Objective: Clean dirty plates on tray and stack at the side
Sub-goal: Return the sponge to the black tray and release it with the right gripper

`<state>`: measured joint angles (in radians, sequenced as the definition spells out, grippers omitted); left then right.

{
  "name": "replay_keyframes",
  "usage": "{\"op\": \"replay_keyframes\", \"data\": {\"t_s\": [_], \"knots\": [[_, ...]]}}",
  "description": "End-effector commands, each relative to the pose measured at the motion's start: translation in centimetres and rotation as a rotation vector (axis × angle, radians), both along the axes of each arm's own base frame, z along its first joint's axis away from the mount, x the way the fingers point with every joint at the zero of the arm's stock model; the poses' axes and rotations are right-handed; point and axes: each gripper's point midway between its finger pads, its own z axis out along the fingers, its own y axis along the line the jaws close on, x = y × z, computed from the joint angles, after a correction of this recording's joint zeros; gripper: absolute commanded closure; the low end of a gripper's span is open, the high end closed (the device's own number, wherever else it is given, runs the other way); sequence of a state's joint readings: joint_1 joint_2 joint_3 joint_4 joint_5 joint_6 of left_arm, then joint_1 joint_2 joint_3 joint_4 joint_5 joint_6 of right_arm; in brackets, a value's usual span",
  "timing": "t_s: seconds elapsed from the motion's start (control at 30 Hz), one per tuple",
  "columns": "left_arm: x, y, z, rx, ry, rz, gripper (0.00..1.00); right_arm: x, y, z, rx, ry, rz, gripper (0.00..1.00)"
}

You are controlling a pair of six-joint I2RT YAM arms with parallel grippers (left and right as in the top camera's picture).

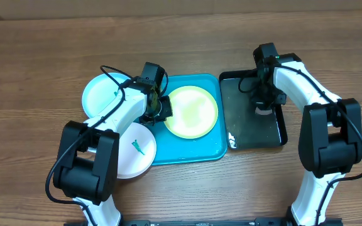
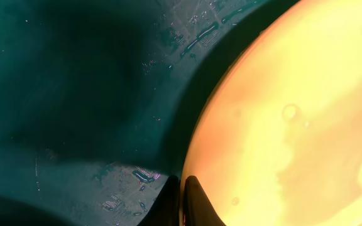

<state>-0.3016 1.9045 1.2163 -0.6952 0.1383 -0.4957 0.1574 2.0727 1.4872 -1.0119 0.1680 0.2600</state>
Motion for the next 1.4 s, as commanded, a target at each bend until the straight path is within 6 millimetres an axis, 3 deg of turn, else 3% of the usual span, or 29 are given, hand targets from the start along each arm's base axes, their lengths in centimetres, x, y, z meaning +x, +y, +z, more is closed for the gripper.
{"op": "replay_keyframes", "data": {"t_s": [0.0, 0.07, 0.23, 0.37, 0.53, 0.67, 0.77, 0.9, 0.97, 1.2, 1.37], "knots": [[-0.3, 0.4, -0.4, 0.022, 0.01, 0.005, 0.96, 0.0, 0.6, 0.7, 0.043, -0.017, 0.023, 0.96], [-0.3, 0.4, -0.4, 0.022, 0.01, 0.005, 0.96, 0.0, 1.1, 0.7, 0.069, -0.014, 0.034, 0.95], [-0.3, 0.4, -0.4, 0.022, 0.011, 0.005, 0.96, -0.1, 1.3, 0.6, 0.082, -0.006, 0.055, 0.57], [-0.2, 0.4, -0.4, 0.022, 0.009, 0.005, 0.94, 0.2, 2.0, 1.8, 0.113, -0.002, 0.09, 0.51], [-0.1, 0.7, -0.4, 0.039, 0.004, 0.008, 0.91, 1.4, 3.2, 5.1, 0.172, -0.022, 0.119, 0.45], [-0.3, 0.8, -0.5, 0.046, 0.01, 0.009, 0.89, 2.5, 3.2, 7.0, 0.176, -0.055, 0.118, 0.28], [-0.3, 0.8, -0.5, 0.046, 0.01, 0.009, 0.87, 2.9, 2.9, 7.5, 0.176, -0.07, 0.112, 0.18], [-0.3, 0.8, -0.5, 0.046, 0.01, 0.009, 0.83, 3.0, 1.9, 7.5, 0.176, -0.072, 0.083, 0.11], [-0.3, 0.8, -0.5, 0.046, 0.01, 0.008, 0.83, 2.9, 1.6, 7.5, 0.175, -0.067, 0.076, 0.0], [-0.4, 0.9, -0.5, 0.047, 0.012, 0.008, 0.79, 3.1, 1.5, 7.5, 0.173, -0.073, 0.075, 0.0], [-0.4, 0.9, -0.5, 0.05, 0.015, 0.008, 0.81, 3.8, 1.6, 7.6, 0.175, -0.102, 0.078, 0.0]]}}
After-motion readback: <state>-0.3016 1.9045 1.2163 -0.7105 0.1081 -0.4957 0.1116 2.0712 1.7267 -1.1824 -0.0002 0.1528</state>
